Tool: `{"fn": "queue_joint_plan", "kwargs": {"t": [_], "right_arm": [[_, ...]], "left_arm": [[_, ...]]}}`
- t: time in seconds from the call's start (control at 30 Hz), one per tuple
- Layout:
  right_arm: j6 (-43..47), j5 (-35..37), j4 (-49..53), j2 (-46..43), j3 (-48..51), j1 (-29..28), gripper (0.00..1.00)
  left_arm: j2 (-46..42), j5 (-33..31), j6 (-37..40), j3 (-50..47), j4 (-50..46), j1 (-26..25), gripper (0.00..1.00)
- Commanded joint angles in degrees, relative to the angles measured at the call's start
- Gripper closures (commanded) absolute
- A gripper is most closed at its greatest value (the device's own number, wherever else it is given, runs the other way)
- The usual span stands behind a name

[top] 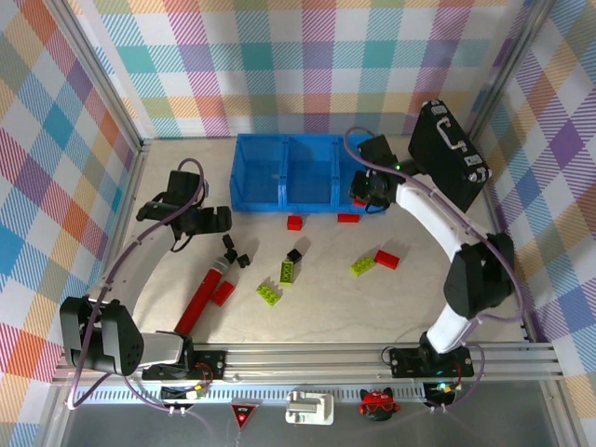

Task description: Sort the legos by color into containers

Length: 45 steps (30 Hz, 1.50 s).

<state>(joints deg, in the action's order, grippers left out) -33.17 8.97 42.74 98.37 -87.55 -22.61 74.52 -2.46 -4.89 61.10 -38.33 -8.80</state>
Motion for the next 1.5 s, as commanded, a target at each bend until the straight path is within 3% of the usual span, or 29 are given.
{"fn": "queue_joint_plan", "kwargs": {"t": [0.0,0.1,0.3,0.77,0.97,1.2,1.47], "right_arm": [[10.73,-6.48,1.16,5.18,-5.97,2.22,0.66],[19.18,-8.97,3.19,10.44,-10.97,3.56,0.64],[28.73,-4.31,6.83,20.34,-20.09,4.41,0.62],[27.67,-6.90,4.12,32.92,-23.19,6.05,0.60],[26.89,-6.78,4.80,31.25,-23.92,6.00,0.51],[26.76,-7.22,7.88,24.63,-25.34,6.00,0.48],[24.49,-10.37,5.69,11.80,-16.54,5.92,0.47]], "left_arm": [[-1.50,0.32,-0.30,-1.07,0.97,0.62,0.05],[-1.99,0.20,-0.30,-1.33,0.86,0.62,0.05],[-2.79,-0.15,-0.30,-1.74,0.93,0.62,0.05],[-1.57,-0.28,-0.30,-1.42,0.54,0.62,0.05],[-1.18,-0.59,-0.21,-1.34,0.53,0.62,0.05],[-0.28,-0.02,-0.43,-1.14,0.12,0.60,0.06],[4.37,-2.09,-2.66,2.97,-4.74,0.58,0.08]]}}
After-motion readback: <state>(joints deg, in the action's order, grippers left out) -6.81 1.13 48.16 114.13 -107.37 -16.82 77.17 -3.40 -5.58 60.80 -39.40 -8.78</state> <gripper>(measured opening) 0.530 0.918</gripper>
